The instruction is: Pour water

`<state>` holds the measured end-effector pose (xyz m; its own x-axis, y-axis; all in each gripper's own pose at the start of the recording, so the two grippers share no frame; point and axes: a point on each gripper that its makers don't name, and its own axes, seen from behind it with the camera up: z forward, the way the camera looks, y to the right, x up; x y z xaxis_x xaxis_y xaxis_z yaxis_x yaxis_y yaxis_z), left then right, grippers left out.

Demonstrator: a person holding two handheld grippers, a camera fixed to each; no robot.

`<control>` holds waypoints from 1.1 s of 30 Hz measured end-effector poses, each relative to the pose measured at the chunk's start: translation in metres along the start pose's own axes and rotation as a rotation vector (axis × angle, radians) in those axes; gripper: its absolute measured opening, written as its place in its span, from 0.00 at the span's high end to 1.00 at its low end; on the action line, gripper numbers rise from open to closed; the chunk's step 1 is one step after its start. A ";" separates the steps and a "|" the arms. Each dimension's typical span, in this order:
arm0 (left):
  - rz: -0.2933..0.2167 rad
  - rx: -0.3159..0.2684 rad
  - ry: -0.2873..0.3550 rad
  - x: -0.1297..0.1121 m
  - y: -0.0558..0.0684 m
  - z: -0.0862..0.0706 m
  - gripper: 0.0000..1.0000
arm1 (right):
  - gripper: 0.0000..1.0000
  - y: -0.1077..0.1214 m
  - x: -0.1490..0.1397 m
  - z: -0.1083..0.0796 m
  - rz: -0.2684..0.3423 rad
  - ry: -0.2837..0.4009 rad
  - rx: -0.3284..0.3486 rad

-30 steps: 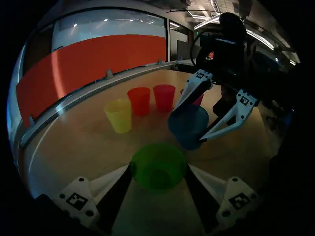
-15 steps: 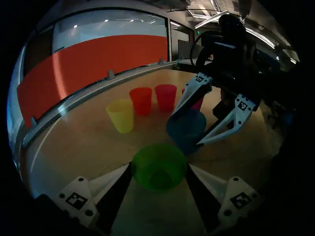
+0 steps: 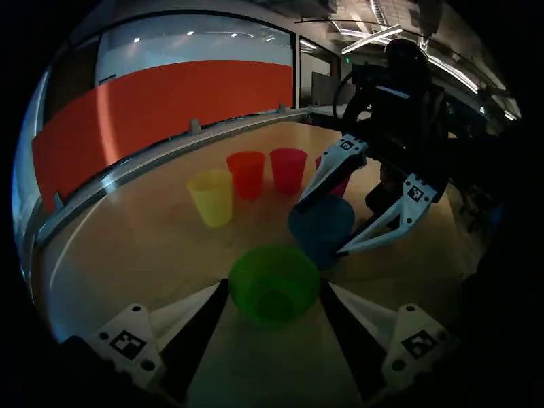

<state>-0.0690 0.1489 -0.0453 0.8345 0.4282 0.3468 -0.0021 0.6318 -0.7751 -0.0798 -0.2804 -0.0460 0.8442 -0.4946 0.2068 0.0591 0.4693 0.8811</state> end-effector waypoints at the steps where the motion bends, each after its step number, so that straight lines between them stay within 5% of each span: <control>1: -0.007 -0.005 -0.002 -0.001 0.001 -0.001 0.03 | 0.07 0.000 -0.001 -0.001 0.000 -0.001 0.000; 33: -0.026 -0.002 -0.005 0.004 0.002 -0.007 0.02 | 0.00 0.002 -0.003 -0.018 0.003 -0.002 -0.031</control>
<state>-0.0619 0.1474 -0.0489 0.8315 0.4152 0.3692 0.0206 0.6410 -0.7672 -0.0731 -0.2647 -0.0523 0.8436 -0.4941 0.2104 0.0727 0.4932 0.8669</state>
